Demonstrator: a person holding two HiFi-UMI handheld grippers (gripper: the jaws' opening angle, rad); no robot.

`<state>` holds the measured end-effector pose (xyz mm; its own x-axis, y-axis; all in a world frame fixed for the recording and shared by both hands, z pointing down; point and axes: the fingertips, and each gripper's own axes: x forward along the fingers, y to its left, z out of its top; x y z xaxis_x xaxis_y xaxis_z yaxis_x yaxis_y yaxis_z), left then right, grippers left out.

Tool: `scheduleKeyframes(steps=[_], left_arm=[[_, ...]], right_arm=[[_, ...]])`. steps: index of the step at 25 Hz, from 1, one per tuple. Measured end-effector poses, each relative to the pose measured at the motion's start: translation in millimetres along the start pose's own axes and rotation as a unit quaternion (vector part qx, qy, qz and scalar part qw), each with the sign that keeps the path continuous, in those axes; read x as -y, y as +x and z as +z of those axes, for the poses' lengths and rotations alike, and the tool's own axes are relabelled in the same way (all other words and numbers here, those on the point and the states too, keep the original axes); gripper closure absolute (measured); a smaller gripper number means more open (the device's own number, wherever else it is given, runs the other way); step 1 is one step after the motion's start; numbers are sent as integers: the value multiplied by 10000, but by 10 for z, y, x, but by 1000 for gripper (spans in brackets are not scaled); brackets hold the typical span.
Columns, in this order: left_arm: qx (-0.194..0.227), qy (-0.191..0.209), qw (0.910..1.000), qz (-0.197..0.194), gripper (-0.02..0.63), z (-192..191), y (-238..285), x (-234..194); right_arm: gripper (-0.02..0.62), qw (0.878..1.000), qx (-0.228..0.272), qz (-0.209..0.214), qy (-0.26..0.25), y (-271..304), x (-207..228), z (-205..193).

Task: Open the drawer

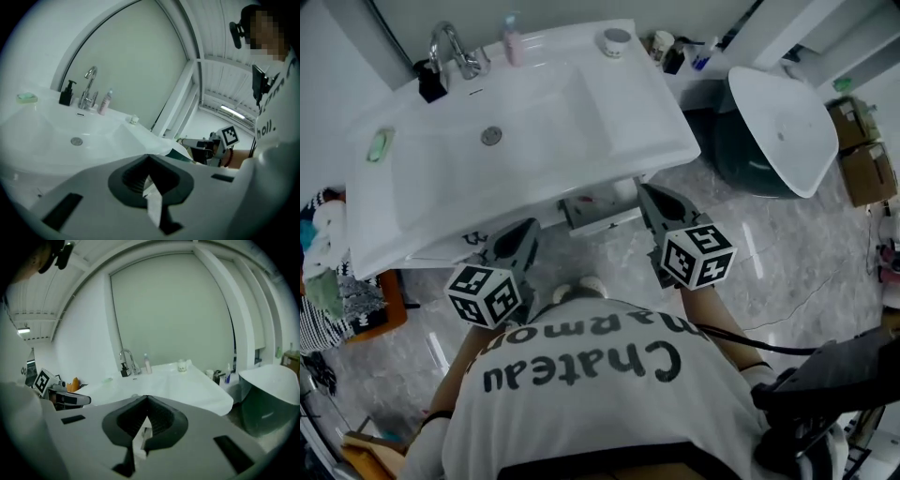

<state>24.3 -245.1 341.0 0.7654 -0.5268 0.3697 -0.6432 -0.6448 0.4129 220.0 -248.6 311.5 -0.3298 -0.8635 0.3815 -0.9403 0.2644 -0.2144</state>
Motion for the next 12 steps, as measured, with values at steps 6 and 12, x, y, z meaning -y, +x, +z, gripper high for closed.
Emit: scheduleKeyframes(steps=[6, 12], left_arm=[[217, 411, 9986, -245, 598, 284, 32, 149], [216, 422, 9986, -242, 598, 312, 36, 87]], right_arm=[[584, 9990, 425, -143, -24, -83, -16, 375], [585, 9985, 251, -331, -364, -45, -46, 267]])
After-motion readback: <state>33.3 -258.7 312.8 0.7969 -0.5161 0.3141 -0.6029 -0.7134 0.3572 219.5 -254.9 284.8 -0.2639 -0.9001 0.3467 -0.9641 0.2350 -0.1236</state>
